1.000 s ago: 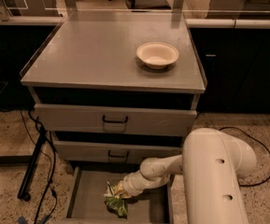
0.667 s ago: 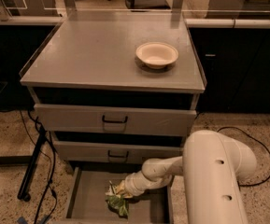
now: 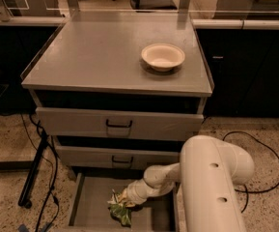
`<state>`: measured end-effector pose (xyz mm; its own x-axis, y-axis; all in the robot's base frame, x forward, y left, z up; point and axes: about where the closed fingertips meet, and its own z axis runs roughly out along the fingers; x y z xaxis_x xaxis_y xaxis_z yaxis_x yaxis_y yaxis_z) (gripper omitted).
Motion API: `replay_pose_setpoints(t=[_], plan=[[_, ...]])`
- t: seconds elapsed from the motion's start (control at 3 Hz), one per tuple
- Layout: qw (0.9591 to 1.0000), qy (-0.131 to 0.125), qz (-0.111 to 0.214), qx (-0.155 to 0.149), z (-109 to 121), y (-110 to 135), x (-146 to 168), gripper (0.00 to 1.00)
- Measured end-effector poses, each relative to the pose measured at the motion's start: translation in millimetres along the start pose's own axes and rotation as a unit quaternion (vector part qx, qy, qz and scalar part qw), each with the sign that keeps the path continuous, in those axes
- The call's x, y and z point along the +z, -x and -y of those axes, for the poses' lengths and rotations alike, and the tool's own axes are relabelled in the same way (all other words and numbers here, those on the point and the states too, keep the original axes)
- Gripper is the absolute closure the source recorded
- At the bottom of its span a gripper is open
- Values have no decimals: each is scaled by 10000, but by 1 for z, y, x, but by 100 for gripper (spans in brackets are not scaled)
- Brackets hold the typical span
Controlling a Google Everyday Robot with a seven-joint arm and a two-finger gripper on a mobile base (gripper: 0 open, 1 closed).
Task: Place green jalapeno chip bag into bottom drawer
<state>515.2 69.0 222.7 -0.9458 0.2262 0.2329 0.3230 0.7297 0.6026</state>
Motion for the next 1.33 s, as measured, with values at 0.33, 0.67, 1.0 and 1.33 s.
replay_pose_setpoints(t=[0.33,0.67,1.0,1.33], plan=[[9997,-81,9,221,8,7,17,100],[9992,-96,48,385,11,14,30,100],[9990,-53,5,454,12,16,35,100],[9989,-52,4,455,12,16,36,81]])
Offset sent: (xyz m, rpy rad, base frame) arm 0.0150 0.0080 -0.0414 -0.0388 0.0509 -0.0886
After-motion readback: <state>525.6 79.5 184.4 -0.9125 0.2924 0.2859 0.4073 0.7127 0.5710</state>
